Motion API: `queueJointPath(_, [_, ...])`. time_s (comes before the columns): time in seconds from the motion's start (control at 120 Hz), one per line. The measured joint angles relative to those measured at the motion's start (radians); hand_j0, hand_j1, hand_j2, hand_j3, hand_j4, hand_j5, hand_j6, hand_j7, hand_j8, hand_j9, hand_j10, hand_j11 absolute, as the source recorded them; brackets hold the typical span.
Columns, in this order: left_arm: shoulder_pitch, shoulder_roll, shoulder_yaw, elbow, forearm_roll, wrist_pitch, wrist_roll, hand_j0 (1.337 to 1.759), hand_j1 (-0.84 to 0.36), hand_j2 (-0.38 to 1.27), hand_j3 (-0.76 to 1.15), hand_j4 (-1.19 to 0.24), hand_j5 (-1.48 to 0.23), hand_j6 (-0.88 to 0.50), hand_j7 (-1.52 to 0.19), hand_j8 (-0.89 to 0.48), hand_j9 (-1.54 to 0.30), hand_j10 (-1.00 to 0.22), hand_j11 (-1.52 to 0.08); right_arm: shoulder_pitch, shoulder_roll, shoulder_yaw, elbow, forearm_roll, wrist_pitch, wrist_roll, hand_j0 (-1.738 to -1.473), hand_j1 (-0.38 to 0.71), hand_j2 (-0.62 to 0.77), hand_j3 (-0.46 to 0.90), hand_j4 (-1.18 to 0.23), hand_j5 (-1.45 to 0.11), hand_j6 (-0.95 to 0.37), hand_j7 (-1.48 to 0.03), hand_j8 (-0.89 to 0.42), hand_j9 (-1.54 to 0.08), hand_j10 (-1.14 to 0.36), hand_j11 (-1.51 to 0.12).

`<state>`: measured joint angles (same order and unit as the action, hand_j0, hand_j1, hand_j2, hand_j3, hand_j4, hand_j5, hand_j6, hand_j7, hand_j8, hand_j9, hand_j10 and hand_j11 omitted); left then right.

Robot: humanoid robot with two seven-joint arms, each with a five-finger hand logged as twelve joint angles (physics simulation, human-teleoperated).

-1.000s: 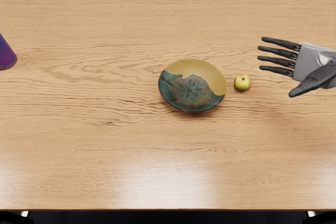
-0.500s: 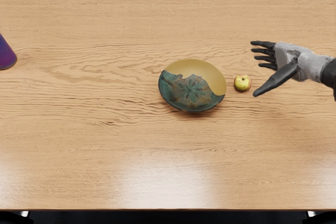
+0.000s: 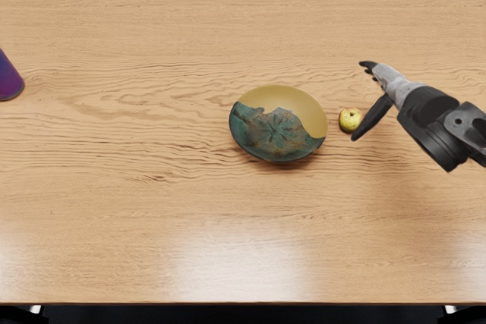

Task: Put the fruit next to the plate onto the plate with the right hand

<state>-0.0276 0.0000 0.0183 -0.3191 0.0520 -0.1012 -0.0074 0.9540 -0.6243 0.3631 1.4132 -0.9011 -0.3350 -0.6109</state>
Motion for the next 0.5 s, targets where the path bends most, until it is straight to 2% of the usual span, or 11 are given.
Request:
queueJointPath(0.158, [0.0, 0.0, 0.0, 0.0, 0.0, 0.0, 0.0, 1.658, 0.35, 0.0, 0.0, 0.0, 0.0, 0.0, 0.0, 0.0, 0.0, 0.0, 0.0, 0.03, 0.108, -0.062, -0.14, -0.009, -0.012, 0.0, -1.658, -0.31, -0.01, 0.0, -0.04, -0.05, -0.04, -0.05, -0.04, -0.05, -0.04, -0.05])
queueJointPath(0.5, [0.0, 0.0, 0.0, 0.0, 0.0, 0.0, 0.0, 1.658, 0.35, 0.0, 0.0, 0.0, 0.0, 0.0, 0.0, 0.0, 0.0, 0.0, 0.0, 0.04, 0.265, -0.164, -0.328, -0.016, -0.188, 0.0, -1.658, -0.3, -0.01, 0.0, -0.05, -0.06, -0.05, -0.06, -0.05, -0.06, -0.05, -0.06])
